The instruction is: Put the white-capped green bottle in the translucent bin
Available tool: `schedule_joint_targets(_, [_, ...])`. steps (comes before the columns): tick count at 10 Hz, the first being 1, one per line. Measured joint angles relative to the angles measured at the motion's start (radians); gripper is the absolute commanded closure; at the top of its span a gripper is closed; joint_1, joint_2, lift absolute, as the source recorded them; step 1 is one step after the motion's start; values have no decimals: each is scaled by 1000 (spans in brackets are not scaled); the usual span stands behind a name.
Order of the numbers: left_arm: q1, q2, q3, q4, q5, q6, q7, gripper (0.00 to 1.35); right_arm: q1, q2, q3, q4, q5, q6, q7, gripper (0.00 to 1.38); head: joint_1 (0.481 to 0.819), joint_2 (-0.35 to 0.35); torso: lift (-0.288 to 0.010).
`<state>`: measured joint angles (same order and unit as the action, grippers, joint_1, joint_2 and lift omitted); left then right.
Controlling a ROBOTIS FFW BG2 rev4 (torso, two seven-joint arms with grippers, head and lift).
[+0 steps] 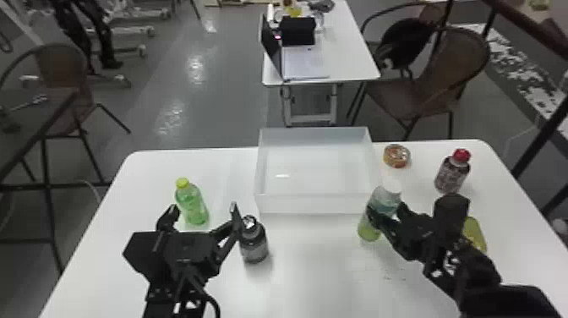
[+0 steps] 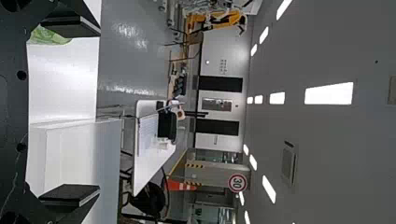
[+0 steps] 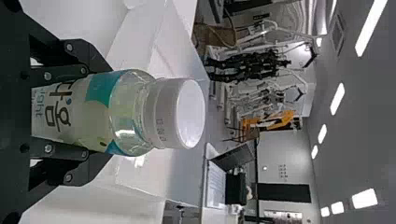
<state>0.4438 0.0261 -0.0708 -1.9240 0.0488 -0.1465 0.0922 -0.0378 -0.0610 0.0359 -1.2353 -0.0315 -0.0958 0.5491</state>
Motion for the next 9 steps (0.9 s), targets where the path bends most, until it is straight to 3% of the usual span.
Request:
schedule_joint_targets(2, [-5,-1,-1,0,-2,6,-6,121,-49,2,29,-59,-63,5,0,1059,695,106,-18])
schedule_joint_targets(6, [-12,-1,-4,2,-4,17,-11,121,-223,3,43,102,-93,-109,-13,1059,695,96,-18])
schedule_joint_targets(9, [-11,-7,-3,15,21,10,-18,121,-387,11,69,449,-113,-294,38,1059,695,98,-18])
